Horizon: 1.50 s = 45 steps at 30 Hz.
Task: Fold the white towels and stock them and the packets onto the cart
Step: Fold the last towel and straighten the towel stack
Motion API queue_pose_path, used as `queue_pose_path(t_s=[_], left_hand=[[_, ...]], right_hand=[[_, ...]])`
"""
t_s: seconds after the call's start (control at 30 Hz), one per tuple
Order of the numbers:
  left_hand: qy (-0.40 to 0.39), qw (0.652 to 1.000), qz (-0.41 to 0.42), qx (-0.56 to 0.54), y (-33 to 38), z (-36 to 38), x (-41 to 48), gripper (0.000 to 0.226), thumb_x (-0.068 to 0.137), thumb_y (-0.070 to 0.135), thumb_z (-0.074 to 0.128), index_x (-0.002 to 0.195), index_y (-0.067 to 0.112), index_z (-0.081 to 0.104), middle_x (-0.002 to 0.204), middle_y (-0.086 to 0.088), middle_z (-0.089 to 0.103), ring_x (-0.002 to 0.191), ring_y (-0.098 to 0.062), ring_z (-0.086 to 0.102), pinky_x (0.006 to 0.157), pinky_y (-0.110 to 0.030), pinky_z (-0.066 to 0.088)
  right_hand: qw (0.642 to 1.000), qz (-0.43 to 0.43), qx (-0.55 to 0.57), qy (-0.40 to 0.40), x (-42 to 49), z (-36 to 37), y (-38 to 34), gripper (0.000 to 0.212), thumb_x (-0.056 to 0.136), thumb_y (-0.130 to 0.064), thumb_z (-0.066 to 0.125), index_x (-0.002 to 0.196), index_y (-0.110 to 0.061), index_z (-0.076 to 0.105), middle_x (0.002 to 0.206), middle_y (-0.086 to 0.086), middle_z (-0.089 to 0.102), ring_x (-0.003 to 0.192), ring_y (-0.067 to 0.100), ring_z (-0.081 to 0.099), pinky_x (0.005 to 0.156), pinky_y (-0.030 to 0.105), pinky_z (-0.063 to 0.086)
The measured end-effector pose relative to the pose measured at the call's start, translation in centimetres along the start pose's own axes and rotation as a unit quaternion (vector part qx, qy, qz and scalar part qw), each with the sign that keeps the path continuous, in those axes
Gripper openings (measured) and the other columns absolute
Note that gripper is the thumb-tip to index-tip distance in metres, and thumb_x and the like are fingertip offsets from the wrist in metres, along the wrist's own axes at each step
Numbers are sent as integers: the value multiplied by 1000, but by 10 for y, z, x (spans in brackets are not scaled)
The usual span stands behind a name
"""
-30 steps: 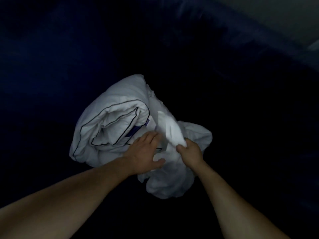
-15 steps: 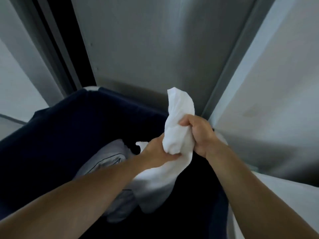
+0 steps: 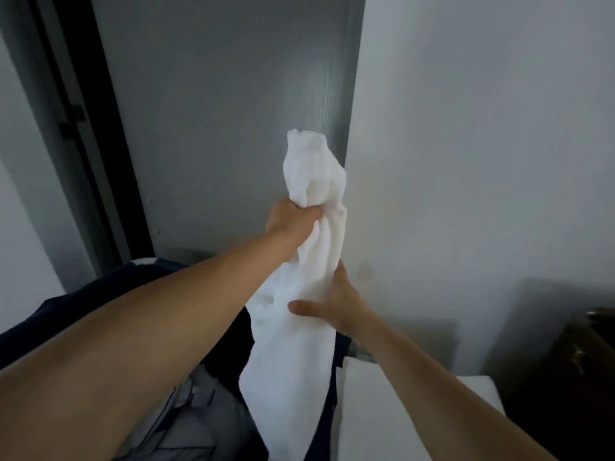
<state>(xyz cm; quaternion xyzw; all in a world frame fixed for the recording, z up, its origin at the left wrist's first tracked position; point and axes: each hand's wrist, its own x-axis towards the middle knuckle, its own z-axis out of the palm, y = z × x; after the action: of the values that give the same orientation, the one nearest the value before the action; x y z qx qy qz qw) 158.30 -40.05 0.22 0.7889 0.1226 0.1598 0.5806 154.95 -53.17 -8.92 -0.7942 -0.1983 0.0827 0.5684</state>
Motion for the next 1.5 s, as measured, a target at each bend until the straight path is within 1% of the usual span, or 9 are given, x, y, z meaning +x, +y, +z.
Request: queue_pose_path(t_s=[0.1,0.27,0.67,0.83,0.93,1.17,1.27,1.37,1.5], left_hand=[[-3,996,-6,-87,55,22,-15,25,86,27,67,106,16,58,94,1,61,93,-24,60,59,-29,46],[2,985,56,-165,133,38,-31,17,76,25,73,85,18,60,93,-1,68,90,-23,68,69,-29,55],[-119,966,152,-170,221,49,-62,22,82,33,71,88,15,61,94,-3,68,87,-24,67,85,-40,58],[-186,971,122,-91,168,101,-68,41,81,36,73,107,7,64,102,-7,68,93,-27,66,87,-38,56],[-230,967,113,-16,107,139,-88,43,81,33,75,112,6,64,104,-9,67,96,-28,66,83,-34,54],[-332,941,-18,-60,25,199,-133,38,81,25,66,113,6,68,98,-10,73,88,-27,72,83,-45,60],[-308,938,-107,-118,38,209,-141,30,90,24,59,112,5,65,97,-12,71,86,-28,69,71,-34,56],[-326,915,-176,-161,52,208,-149,46,87,43,61,116,7,61,107,-15,69,93,-32,68,67,-35,55],[-353,884,-180,-250,47,202,-155,62,80,49,61,122,4,62,117,-18,66,103,-35,63,77,-43,58]], right_hand=[[994,29,12,101,-7,-19,-14,134,48,-55,92,152,-38,10,138,-13,44,125,18,49,100,43,49],[968,37,-8,247,-11,-85,-63,48,72,-23,77,115,-23,57,101,-5,68,95,22,67,82,39,57],[923,-23,-46,381,-63,-179,-134,26,64,-7,71,83,-24,66,83,-2,70,79,23,68,72,39,60],[935,113,-63,331,-97,-179,-77,31,64,-4,78,91,-17,69,93,8,73,76,24,68,73,39,59],[937,178,-96,286,-116,-174,-32,60,50,-18,85,106,-8,67,103,13,72,86,29,70,77,45,61],[876,74,-224,420,-152,-182,-5,59,83,-35,73,136,-26,48,125,-6,45,105,16,56,89,35,51],[925,61,-209,310,-164,-182,6,62,83,-42,75,138,-26,50,113,-6,56,99,13,60,87,30,51],[949,100,-200,224,-171,-188,15,89,77,-57,76,149,-21,38,130,-1,47,116,17,54,92,30,47],[953,56,-204,218,-176,-209,18,39,84,-32,75,116,-20,57,101,-8,57,86,15,60,68,29,53]])
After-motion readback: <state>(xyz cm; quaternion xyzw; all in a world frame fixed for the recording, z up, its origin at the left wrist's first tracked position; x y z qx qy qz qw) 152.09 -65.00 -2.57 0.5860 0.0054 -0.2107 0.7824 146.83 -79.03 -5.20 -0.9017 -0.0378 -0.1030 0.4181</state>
